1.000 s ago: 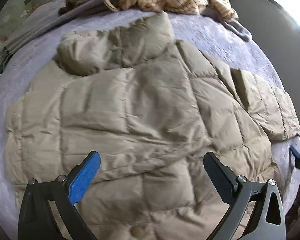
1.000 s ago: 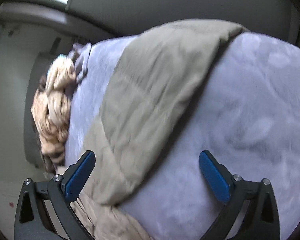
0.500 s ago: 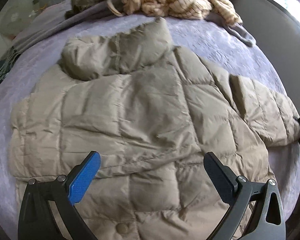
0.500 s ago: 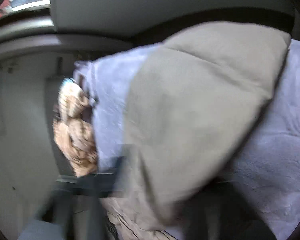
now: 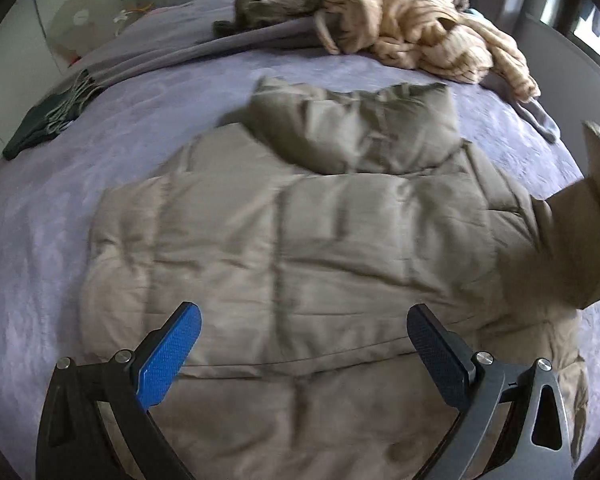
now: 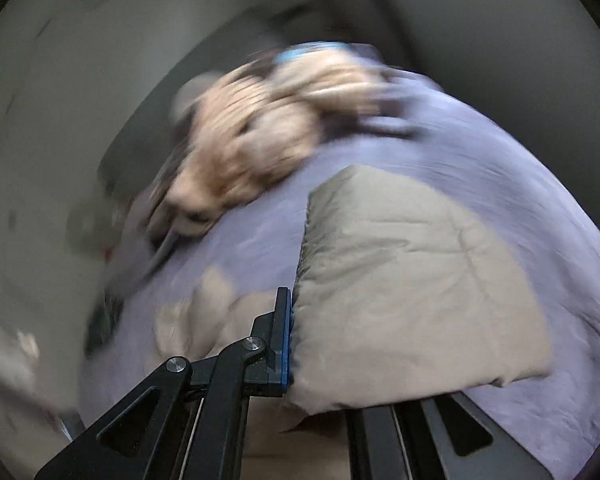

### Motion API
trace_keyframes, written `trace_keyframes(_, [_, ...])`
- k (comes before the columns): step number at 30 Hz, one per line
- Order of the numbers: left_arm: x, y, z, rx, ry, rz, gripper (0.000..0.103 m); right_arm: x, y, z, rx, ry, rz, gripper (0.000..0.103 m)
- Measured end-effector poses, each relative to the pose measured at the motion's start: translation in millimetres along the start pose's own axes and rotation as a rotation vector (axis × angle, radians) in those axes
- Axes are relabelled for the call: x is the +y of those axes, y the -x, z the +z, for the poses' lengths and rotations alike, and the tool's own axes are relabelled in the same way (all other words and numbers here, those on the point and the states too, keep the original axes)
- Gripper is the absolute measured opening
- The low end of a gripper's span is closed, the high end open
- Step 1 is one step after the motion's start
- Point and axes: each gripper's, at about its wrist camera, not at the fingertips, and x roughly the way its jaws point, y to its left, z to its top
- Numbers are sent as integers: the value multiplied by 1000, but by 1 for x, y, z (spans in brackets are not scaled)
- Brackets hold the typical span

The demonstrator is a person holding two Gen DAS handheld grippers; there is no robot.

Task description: Fold large clothes

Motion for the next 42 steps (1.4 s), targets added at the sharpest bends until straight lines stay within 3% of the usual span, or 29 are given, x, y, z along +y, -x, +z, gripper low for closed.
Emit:
trace_keyframes(6, [53,-3,-6,13,47,19,103,130,-67,-68,120,370,-11,6])
trace_keyframes(12, [83,-11,-14,18,82,35,103,142,-124,-138,277,428,-90,6])
trace_keyframes(17, [83,-22,-17,37,92,12,103,134,-135,-159,325,440,-142,7])
trace_keyframes(20, [76,-25,-14,37,89,-12,103,128,-126,-151,375,356,-95,27])
trace_keyframes(22, [72,-25,-11,31,89,-31,103,113,-112,-143,390,220,-25,71])
trace_keyframes(24, [70,-25,-4,22,90,-51,103,88,-89,-131,344,40,45,75])
trace_keyframes(30, [70,-26,13,7,135,-124,103,15,-75,-95,235,-362,85,75])
trace_keyframes(31, [71,-27,15,4,145,-141,103,9,-76,-91,220,-399,89,70])
trace_keyframes(32, [73,-28,17,5,159,-165,103,4,-79,-87,202,-438,92,57])
trace_keyframes(33, [74,-29,17,7,168,-179,103,1,-84,-81,196,-461,95,17])
trace_keyframes(34, [78,-31,18,13,183,-210,103,5,-89,-77,202,-461,97,8])
trace_keyframes(37, [86,-34,19,24,215,-284,103,42,-96,-65,198,-316,143,8])
trace_keyframes(42, [109,-43,18,42,348,-486,103,152,-101,-83,266,169,187,8])
